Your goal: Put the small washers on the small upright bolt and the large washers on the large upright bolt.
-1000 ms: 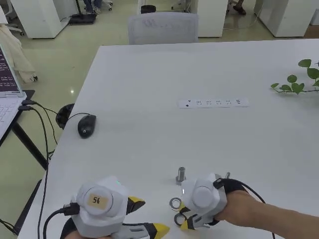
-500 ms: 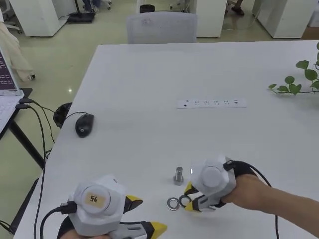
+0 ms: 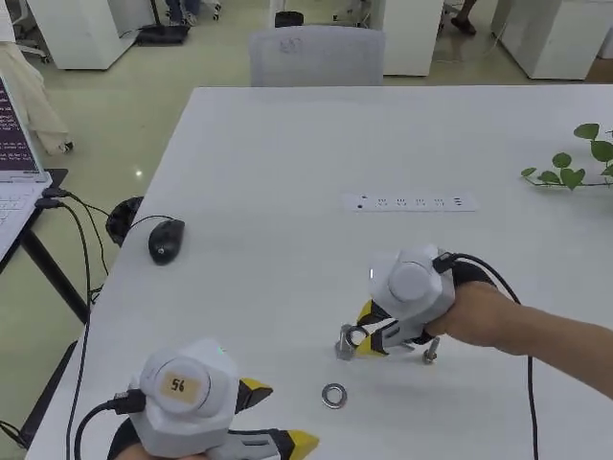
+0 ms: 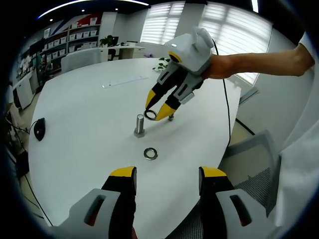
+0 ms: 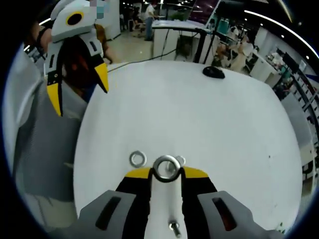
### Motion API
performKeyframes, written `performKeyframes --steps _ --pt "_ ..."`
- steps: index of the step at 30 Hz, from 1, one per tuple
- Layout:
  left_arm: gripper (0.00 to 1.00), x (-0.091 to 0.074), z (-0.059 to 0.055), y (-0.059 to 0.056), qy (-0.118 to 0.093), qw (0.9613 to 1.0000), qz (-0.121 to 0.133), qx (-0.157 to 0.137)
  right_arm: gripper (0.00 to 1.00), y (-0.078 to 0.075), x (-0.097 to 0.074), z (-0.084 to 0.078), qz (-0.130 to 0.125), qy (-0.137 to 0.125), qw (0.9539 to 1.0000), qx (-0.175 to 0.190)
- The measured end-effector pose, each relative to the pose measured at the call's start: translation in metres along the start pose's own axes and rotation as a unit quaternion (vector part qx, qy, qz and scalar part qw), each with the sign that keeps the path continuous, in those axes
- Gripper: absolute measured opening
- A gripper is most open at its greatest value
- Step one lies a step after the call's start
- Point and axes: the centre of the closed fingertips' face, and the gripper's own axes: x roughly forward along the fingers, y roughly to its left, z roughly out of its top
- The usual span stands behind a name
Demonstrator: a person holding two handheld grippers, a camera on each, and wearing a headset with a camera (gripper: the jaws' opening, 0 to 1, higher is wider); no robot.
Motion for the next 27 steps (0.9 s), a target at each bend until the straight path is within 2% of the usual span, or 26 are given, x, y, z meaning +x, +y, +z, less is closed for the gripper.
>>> performKeyframes --steps 8,27 --pt "0.5 -0.001 -0.001 0.001 0.0 1.0 0.002 -0.001 0.23 -0.014 0.008 0.001 0.005 0.019 0.9998 -0.001" --pt "0.5 -0.001 0.006 0.005 -0.007 1.0 0.004 -0.001 0.23 -0.013 0.024 -0.002 0.021 0.037 0.9991 0.002"
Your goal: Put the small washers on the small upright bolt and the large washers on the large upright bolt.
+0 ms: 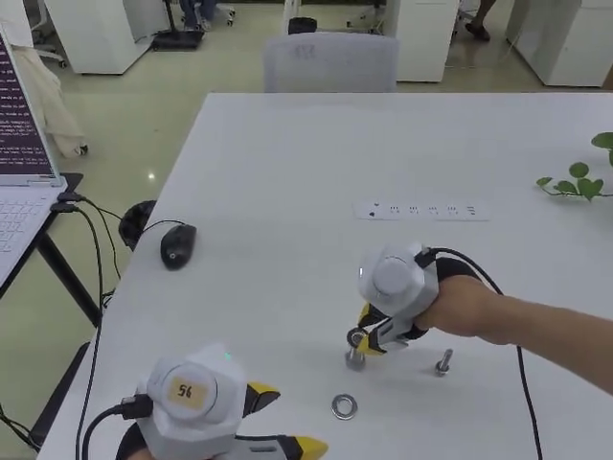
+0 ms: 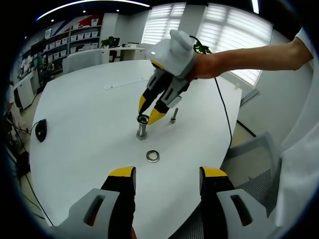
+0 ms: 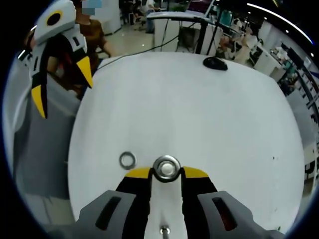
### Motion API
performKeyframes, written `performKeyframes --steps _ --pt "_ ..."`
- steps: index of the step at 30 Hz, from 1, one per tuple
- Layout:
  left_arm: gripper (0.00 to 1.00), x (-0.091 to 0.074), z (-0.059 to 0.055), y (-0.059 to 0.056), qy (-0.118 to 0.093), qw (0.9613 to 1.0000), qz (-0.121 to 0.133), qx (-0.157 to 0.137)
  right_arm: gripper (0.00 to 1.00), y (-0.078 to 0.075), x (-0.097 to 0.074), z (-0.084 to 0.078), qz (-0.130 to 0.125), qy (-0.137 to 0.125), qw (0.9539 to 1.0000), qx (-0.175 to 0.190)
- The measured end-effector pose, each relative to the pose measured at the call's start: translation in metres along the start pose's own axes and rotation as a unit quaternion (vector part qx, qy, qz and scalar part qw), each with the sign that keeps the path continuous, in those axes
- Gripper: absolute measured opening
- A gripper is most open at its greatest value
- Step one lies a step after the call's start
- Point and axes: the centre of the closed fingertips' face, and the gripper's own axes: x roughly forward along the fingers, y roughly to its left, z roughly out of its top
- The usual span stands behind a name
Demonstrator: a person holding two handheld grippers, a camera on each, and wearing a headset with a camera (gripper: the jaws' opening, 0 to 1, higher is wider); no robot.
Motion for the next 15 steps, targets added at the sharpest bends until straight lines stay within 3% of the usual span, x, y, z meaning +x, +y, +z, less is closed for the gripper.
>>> performKeyframes --steps 15 --pt "0.5 -0.002 -0.005 0.0 0.004 1.0 0.001 -0.001 0.23 0.002 0.019 -0.009 0.007 0.019 0.9998 0.008"
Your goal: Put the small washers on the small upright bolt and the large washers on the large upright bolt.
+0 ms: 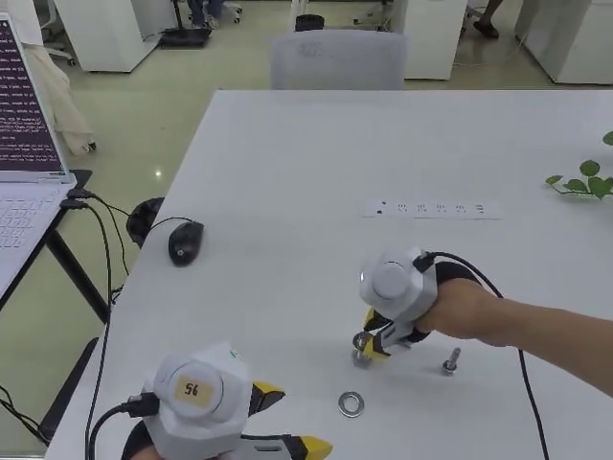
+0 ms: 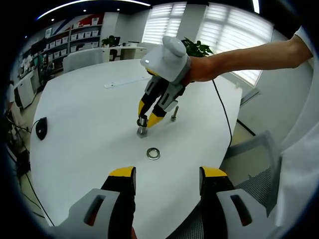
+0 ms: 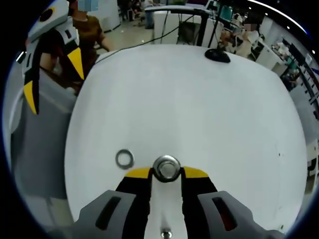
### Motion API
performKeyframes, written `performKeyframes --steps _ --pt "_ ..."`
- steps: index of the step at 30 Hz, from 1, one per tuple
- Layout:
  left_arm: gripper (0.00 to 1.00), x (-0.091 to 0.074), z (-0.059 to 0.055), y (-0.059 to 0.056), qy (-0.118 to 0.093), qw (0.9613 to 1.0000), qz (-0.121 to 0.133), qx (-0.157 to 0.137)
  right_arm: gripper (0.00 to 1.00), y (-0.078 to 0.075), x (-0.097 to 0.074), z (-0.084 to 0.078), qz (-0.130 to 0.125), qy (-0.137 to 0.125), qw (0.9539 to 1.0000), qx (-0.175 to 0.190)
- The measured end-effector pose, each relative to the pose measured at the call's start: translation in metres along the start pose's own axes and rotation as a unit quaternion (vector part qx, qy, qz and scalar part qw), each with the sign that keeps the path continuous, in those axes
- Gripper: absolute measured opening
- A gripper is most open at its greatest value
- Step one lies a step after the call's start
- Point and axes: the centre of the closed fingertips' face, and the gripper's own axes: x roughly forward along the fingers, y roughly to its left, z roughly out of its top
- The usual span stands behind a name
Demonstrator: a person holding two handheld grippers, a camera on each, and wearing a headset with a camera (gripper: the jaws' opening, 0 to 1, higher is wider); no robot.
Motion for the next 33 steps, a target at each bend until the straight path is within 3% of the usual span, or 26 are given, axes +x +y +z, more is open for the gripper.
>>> performKeyframes --steps 11,15,19,26,33 --pt "0.5 0.0 -0.001 0.0 0.001 1.0 0.0 -0.001 0.23 0.0 0.021 -0.011 -0.004 0.015 0.9997 0.021" --pt "0.5 0.001 0.001 -0.002 0.002 1.0 -0.003 0.002 0.24 0.0 0.024 -0.011 -0.011 0.008 0.9994 0.033" --pt "0.5 0.002 0.003 -0.001 0.001 1.0 -0.002 0.003 0.24 0.001 0.028 -0.017 -0.015 0.017 0.9994 0.026" --pt "0.5 -0.002 0.003 0.002 0.0 1.0 0.001 0.002 0.24 -0.001 0.02 -0.02 -0.02 0.007 0.9987 0.046" --pt "0.5 -0.004 0.003 0.006 -0.002 1.0 0.006 0.0 0.27 -0.004 -0.004 -0.021 -0.04 -0.013 0.9976 0.055"
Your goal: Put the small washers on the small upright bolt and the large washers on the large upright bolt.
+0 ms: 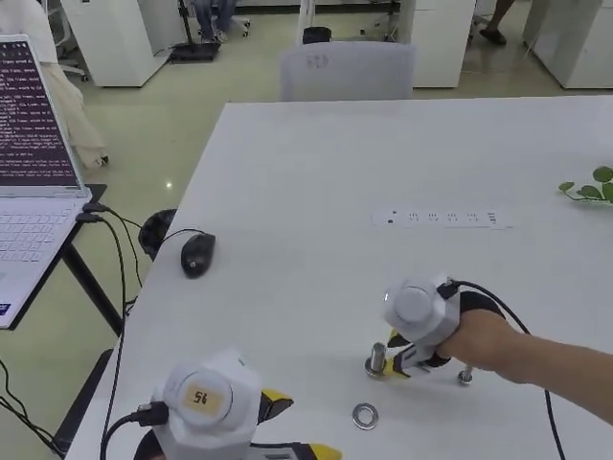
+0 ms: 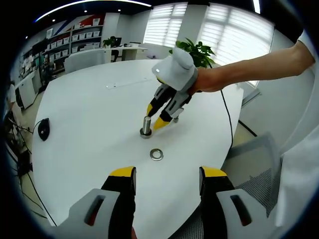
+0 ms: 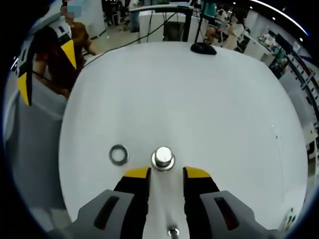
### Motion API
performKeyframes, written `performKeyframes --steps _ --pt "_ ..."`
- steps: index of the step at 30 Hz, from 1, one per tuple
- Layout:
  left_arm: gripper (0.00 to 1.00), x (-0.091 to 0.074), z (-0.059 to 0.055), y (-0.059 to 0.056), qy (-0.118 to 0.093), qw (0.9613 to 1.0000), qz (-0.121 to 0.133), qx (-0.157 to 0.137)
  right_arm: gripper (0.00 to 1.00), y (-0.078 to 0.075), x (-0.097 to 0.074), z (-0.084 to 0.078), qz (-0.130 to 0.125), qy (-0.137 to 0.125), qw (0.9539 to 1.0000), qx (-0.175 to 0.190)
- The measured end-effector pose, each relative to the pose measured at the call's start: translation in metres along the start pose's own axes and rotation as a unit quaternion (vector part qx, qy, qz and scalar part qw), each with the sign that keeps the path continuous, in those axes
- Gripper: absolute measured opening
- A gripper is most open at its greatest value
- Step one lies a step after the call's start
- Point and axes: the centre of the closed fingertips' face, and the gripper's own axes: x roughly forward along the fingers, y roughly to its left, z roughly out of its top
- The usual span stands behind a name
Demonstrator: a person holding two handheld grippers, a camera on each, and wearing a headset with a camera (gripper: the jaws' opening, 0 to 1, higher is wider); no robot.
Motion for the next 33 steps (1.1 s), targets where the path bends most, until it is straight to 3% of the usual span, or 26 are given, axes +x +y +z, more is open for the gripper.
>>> performKeyframes --steps 10,16,23,33 --pt "0.5 0.007 0.001 -0.01 0.004 0.9999 -0.012 0.007 0.29 0.008 -0.025 -0.009 -0.017 -0.032 0.9991 0.02" --pt "0.5 0.008 0.002 -0.012 0.003 0.9998 -0.015 0.009 0.29 0.024 -0.034 -0.021 -0.018 -0.037 0.9988 0.027" --pt "0.5 0.008 0.001 -0.011 0.006 0.9998 -0.016 0.012 0.28 0.047 -0.026 -0.034 -0.004 -0.031 0.999 0.033" --pt "0.5 0.008 0.0 -0.012 0.007 0.9998 -0.015 0.012 0.28 0.073 -0.004 -0.023 0.024 -0.032 0.9989 0.023"
